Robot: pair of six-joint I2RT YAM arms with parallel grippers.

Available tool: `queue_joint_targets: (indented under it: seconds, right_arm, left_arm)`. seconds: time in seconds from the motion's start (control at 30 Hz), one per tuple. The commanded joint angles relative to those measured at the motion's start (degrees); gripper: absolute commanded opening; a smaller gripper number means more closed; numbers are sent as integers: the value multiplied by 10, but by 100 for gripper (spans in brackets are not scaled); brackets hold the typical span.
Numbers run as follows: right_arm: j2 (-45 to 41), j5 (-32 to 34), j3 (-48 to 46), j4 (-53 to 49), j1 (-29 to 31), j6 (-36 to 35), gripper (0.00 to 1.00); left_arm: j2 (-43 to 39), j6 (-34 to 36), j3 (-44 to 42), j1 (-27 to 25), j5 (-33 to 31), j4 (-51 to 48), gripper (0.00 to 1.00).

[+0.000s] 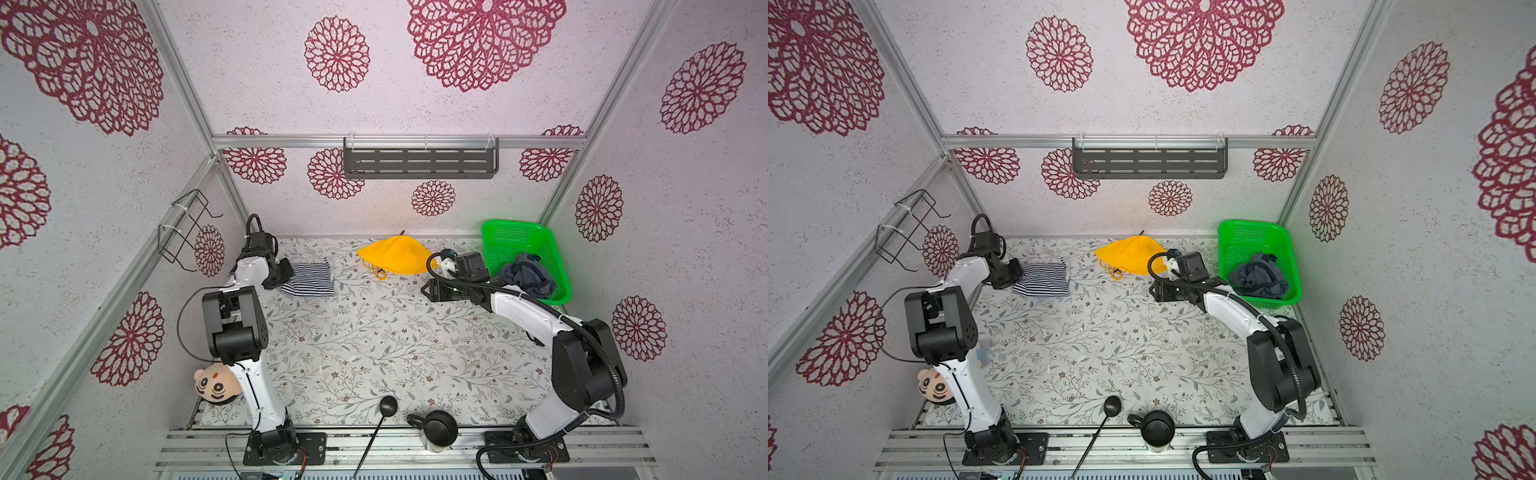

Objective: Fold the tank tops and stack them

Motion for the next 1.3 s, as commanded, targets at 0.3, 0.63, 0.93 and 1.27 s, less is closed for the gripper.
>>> queue_joint_targets:
  seconds: [0.3, 0.63, 0.93, 1.27]
  right_arm:
    - [-55, 22, -28, -11, -24, -24, 64]
    - [-75, 23, -32, -9, -35, -6, 68]
    - [-136, 54, -12, -71, -92, -9, 84]
    - [-128, 187, 60, -190, -308, -44, 77]
  left_arm:
    - [68, 93, 91, 72, -13, -61, 0]
    - [41, 76, 73, 79, -19, -38, 89]
    - [-38, 56, 64, 72, -73, -76, 98]
    - [-246, -62, -130, -49, -118, -7, 98]
